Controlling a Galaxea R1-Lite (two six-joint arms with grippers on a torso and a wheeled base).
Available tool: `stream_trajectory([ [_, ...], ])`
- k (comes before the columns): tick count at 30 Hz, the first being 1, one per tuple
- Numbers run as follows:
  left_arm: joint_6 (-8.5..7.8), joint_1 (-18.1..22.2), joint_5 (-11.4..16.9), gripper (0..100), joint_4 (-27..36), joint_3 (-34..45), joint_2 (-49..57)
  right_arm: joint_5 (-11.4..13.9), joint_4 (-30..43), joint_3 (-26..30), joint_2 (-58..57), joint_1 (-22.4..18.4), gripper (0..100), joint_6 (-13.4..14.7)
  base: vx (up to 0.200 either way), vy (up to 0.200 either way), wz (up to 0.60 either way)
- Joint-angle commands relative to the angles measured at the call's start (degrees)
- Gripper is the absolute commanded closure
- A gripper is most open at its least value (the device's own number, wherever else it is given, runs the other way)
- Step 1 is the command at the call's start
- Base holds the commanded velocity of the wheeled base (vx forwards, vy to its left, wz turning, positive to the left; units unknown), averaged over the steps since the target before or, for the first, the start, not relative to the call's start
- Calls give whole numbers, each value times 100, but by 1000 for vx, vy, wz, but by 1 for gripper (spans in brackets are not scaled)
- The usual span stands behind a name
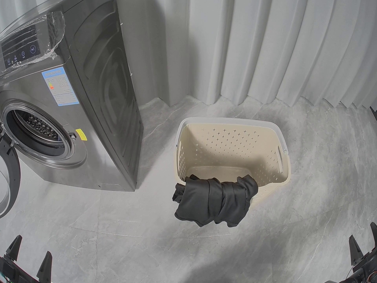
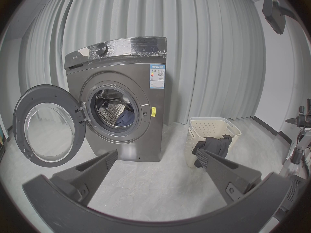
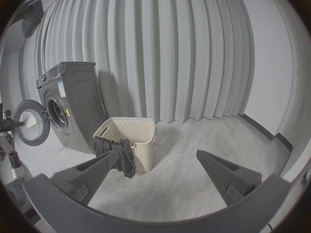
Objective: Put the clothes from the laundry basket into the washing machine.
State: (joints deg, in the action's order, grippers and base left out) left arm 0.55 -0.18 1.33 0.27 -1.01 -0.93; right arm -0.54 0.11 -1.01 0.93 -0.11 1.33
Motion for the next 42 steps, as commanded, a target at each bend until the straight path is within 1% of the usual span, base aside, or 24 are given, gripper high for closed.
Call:
stream_trajectory([
  [1, -2, 1, -1, 0, 0, 92, 84, 1, -2, 101, -84, -15, 0, 8, 0, 0, 0],
  [5, -2, 1, -1, 0, 0, 92, 84, 54, -116, 48, -84, -15, 0, -27, 0, 0, 0],
  [7, -11, 1, -1, 0, 0, 92, 84, 54, -389, -347, -93, -7, 0, -45, 0, 0, 0],
  [9, -20, 1, -1, 0, 0, 92, 84, 62, -336, -567, -84, 2, 0, -45, 0, 0, 0],
  [10, -37, 1, 8, 0, 0, 92, 84, 71, -160, -795, -66, 11, 0, -54, 0, 0, 0],
  [12, -37, 1, 8, 0, 0, 92, 84, 98, 59, -936, -66, 11, 0, -54, 0, 0, 0],
  [14, -37, 1, 8, 0, 0, 92, 84, 344, 543, -1059, 4, 20, 0, -54, 0, 0, 0],
  [16, -37, 1, 8, 0, 0, 92, 84, 519, 745, -1050, 329, 29, 0, -45, 0, 0, 0],
  [19, -46, 1, 8, 0, 0, 92, 84, 704, 745, -997, 953, 29, 0, -27, 0, 0, 0],
  [22, -46, 1, 8, 0, 0, 92, 84, 1258, 534, -1068, 2017, 37, 0, 87, 0, 0, 0],
  [23, -46, 1, 8, 0, 0, 92, 84, 1539, 341, -1085, 2386, 29, 0, 175, 0, 0, 0],
  [24, -46, 1, 8, 0, 0, 92, 84, 1697, 182, -1094, 2632, 20, 0, 227, 0, 0, 0],
  [25, -46, 1, 8, 0, 0, 92, 84, 1750, 112, -1094, 2737, 11, 0, 245, 0, 0, 0],
  [26, -46, 1, 8, 0, 0, 92, 84, 1943, -257, -1085, 3274, 20, 0, 342, 0, 0, 0],
  [27, -46, 1, 8, 0, 0, 92, 84, 1987, -591, -1068, 3757, 20, 0, 394, 0, 0, 0],
  [29, -46, 1, 8, 0, 0, 92, 84, 1996, -802, -1059, 4100, 29, 0, 412, 0, 0, 0],
  [30, -46, 1, 8, 0, 0, 92, 84, 1996, -1268, -1041, 4873, 29, 0, 412, 0, 0, 0],
  [32, -46, 1, 8, 0, 0, 92, 84, 1987, -1690, -1041, 5488, 64, 0, 412, 0, 0, 0],
  [34, -46, 1, 8, 0, 0, 92, 84, 1978, -1989, -1041, 5875, 178, 0, 430, 0, 0, 0],
  [35, -37, 1, 8, 0, 0, 92, 84, 1952, -2366, -1050, 6262, 406, 0, 474, 0, 0, 0],
  [37, -37, 1, 17, 0, 0, 92, 84, 1917, -2665, -1059, 6534, 582, 0, 579, 0, 0, 0],
  [40, -46, 1, 8, 0, 0, 92, 84, 1548, -3052, -1129, 7106, 1101, 0, 869, 0, 0, 0],
  [41, -46, 1, 8, 0, 0, 92, 84, 1293, -3210, -1182, 7334, 1356, 0, 1027, 0, 0, 0],
  [42, -46, 1, 8, 0, 0, 92, 84, 1152, -3281, -1208, 7448, 1470, 0, 1115, 0, 0, 0],
])
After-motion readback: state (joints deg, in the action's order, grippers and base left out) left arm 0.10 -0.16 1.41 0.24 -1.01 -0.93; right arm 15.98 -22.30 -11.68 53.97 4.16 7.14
